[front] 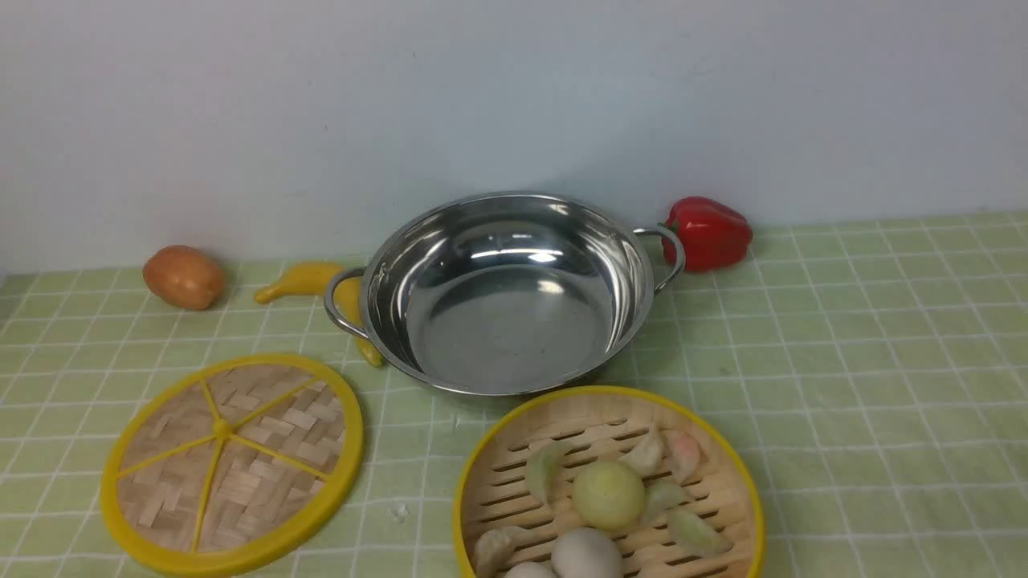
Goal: Place the steamer in the pot on the green tablecloth, and put the lid on the steamer.
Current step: 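Reach for and grasp the rim of the bamboo steamer holding the buns with the right gripper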
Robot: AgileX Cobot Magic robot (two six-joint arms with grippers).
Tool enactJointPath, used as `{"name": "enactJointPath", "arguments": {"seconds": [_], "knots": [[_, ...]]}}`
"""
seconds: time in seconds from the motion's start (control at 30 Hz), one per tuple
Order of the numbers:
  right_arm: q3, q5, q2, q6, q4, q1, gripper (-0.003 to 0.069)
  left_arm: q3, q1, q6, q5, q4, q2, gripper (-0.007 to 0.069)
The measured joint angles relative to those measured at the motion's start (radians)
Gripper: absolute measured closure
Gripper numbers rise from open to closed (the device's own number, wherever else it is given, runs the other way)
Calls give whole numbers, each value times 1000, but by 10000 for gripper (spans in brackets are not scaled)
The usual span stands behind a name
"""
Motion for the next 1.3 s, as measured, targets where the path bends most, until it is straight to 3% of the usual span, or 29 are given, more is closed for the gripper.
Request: {"name": "enactJointPath", "arguments": {"seconds": [0.87,0.97,1.1,1.17,1.23,1.27,1.3], "knots": [[0,0,0,0,-1,0,419,0,0,4,0,11,0,382],[0,-21,0,34,61,0,419,0,0,-1,0,12,0,382],[0,-93,0,163,246,0,419,0,0,-117,-38,-206,0,382],[0,-125,0,220,352,0,419,0,0,-195,-74,-405,0,382],[0,-138,0,234,377,0,419,0,0,-225,-81,-492,0,382],[0,-156,0,248,417,0,419,0,0,-259,-85,-641,0,382],[0,-158,0,248,421,0,419,0,0,-262,-85,-656,0,382]]}}
